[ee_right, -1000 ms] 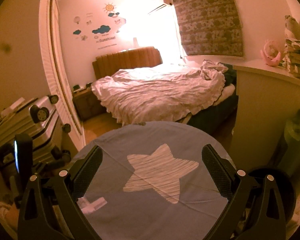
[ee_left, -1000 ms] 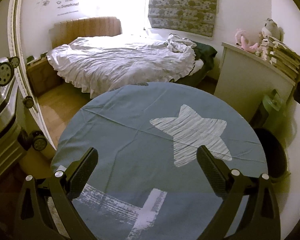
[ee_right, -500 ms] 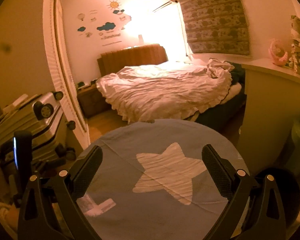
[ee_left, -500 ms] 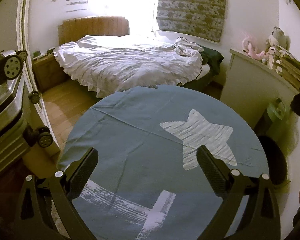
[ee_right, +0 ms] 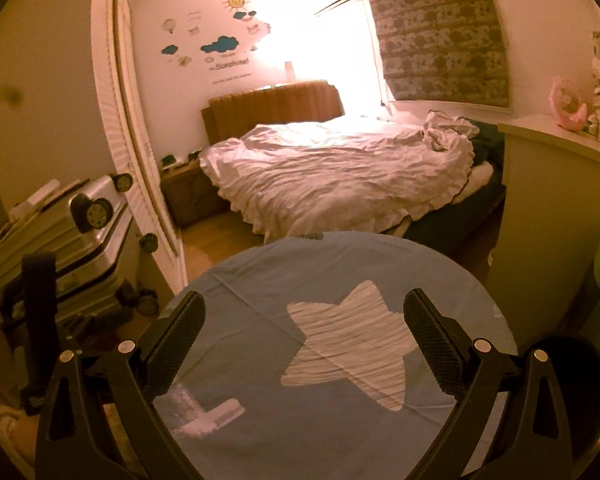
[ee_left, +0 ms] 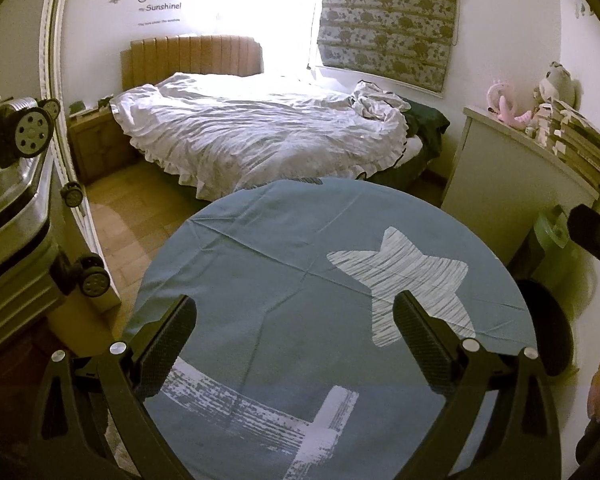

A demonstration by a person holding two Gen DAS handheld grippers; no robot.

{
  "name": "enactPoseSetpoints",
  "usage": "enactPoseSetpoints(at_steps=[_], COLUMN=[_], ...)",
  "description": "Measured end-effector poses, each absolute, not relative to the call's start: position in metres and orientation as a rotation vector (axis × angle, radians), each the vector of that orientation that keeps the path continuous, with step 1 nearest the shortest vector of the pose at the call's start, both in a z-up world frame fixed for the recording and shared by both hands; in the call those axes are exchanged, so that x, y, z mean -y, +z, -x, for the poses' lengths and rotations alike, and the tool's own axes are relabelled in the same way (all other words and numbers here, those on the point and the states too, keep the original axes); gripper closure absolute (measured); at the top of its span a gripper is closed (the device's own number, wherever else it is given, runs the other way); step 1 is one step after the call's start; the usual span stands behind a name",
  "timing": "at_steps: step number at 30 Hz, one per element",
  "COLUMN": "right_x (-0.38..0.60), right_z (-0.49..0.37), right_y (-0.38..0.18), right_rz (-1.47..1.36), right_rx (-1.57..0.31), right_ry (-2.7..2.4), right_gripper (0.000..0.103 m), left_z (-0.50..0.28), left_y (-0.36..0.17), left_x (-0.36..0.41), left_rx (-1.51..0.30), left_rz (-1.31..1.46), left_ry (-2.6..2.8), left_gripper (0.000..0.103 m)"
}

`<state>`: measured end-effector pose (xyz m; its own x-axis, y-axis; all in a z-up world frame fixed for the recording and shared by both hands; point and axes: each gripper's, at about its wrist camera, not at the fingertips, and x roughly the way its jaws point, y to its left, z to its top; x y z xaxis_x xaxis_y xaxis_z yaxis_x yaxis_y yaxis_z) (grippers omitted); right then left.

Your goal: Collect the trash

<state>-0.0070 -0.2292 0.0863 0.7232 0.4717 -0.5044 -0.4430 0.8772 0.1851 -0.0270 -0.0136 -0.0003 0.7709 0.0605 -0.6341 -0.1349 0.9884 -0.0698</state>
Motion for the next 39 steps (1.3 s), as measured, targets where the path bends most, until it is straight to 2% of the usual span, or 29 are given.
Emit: enactPoseSetpoints(at_steps=[9,39], right_x=[0.230,0.234], right_z=[0.005,0.005], right_y=[0.084,0.074], right_rz=[-0.062,-0.083], right_rx=[-0.578,-0.594], right_ry=[0.503,0.487], right_gripper=[0.005,0.005], left_z=[0.033,0.023], left_y=[0.005,-0.002], left_x=[0.013,0.011], left_rx=[-0.591,-0.656], left_rz=[0.080,0.103], left_ry=[0.118,0.100], left_gripper=[0.005,0.005])
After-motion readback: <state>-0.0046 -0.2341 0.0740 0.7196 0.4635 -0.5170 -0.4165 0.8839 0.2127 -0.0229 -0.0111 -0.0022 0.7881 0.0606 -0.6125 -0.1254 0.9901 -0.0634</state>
